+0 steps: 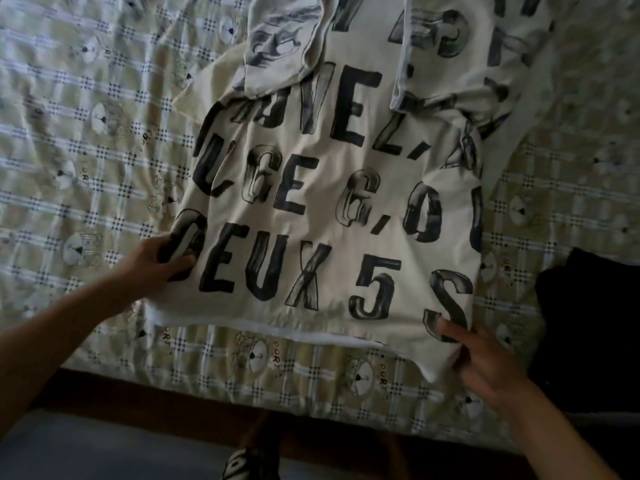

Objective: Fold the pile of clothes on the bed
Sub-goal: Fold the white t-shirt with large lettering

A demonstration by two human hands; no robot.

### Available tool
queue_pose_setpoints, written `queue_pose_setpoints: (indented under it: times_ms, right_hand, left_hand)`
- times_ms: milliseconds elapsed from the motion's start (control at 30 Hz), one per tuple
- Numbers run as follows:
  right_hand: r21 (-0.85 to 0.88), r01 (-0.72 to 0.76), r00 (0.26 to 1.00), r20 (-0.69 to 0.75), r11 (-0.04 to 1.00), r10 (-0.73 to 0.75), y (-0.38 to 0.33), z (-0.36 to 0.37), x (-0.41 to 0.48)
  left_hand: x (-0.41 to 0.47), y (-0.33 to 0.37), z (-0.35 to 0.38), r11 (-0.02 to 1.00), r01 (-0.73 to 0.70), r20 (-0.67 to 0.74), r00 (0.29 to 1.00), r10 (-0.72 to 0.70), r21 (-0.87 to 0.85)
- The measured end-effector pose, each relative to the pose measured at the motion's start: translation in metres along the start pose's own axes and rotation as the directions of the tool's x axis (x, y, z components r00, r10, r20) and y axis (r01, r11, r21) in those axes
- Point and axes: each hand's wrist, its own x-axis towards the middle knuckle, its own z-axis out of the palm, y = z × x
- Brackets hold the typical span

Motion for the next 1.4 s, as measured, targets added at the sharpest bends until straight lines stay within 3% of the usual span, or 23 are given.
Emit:
queue_pose_setpoints:
  times_ms: [100,233,400,500,567,633,733,833,933,1033,1100,1167,1267,1333,1400]
  right_hand:
    - [0.036,-0.044,0.999,-0.006,0.998,0.044,0.000,-0.009,-0.015]
    - [-0.010,-0.102,0.993,-0.061,0.995,0.102,0.003,-0.012,-0.028]
    - [0.107,-0.092,0.992,-0.081,0.990,0.101,0.000,-0.011,-0.027]
    - [0.215,-0.040,0.989,-0.132,0.976,0.069,-0.001,-0.011,-0.022]
    - [0.283,-0.011,0.989,-0.140,0.959,0.053,-0.003,-0.011,-0.021]
    - [0.344,0.000,0.994,-0.098,0.939,0.036,-0.004,-0.014,-0.021]
    - [0.352,-0.028,0.998,-0.044,0.935,0.047,-0.005,-0.010,-0.022]
    - [0.255,-0.104,0.990,-0.070,0.961,0.126,0.004,-0.011,-0.014]
    - [0.125,-0.141,0.951,-0.260,0.982,0.170,0.016,-0.016,-0.008]
    - [-0.251,-0.156,0.850,-0.527,0.955,0.001,0.031,-0.016,-0.008]
    - [-0.587,-0.196,0.779,-0.579,0.785,-0.239,0.041,-0.016,-0.010]
    - [-0.727,-0.234,0.781,-0.536,0.645,-0.321,0.048,-0.018,-0.010]
    - [-0.699,-0.286,0.740,-0.596,0.656,-0.312,0.037,-0.026,-0.001]
    - [-0.718,-0.208,0.710,-0.578,0.664,-0.403,0.007,-0.022,0.011]
    - [-0.805,-0.069,0.663,-0.479,0.589,-0.576,-0.042,-0.008,0.024]
  left_hand:
    - [-0.007,-0.005,-0.012,0.999,-0.046,-0.009,0.999,0.047,0.025]
    - [-0.012,-0.015,-0.028,0.993,-0.021,-0.019,1.000,0.019,-0.114]
    - [-0.014,-0.034,-0.044,0.946,0.216,0.282,0.949,-0.145,-0.241]
    - [-0.016,-0.035,-0.039,0.916,0.263,0.256,0.948,-0.188,-0.302]
    - [-0.019,-0.031,-0.036,0.845,0.258,0.210,0.961,-0.178,-0.468]
    - [-0.017,-0.031,-0.035,0.700,0.235,0.202,0.971,-0.132,-0.674]
    - [-0.021,-0.015,-0.027,0.609,0.214,0.165,0.977,-0.136,-0.764]
    - [-0.025,-0.009,-0.014,0.740,0.220,0.115,0.975,-0.191,-0.636]
    - [-0.037,-0.006,-0.006,0.892,0.193,-0.025,0.975,-0.222,-0.409]
    - [-0.038,-0.022,-0.003,0.981,0.193,-0.169,0.966,-0.196,-0.031]
    - [-0.041,-0.030,0.002,0.939,0.269,-0.228,0.949,-0.219,0.214]
    - [-0.041,-0.030,0.005,0.873,0.315,-0.252,0.940,-0.232,0.371]
    - [-0.033,-0.034,0.001,0.811,0.309,-0.226,0.948,-0.223,0.497]
    - [-0.018,-0.029,-0.007,0.763,0.246,-0.277,0.957,-0.091,0.597]
    - [0.006,-0.003,-0.014,0.767,0.139,-0.310,0.947,0.081,0.626]
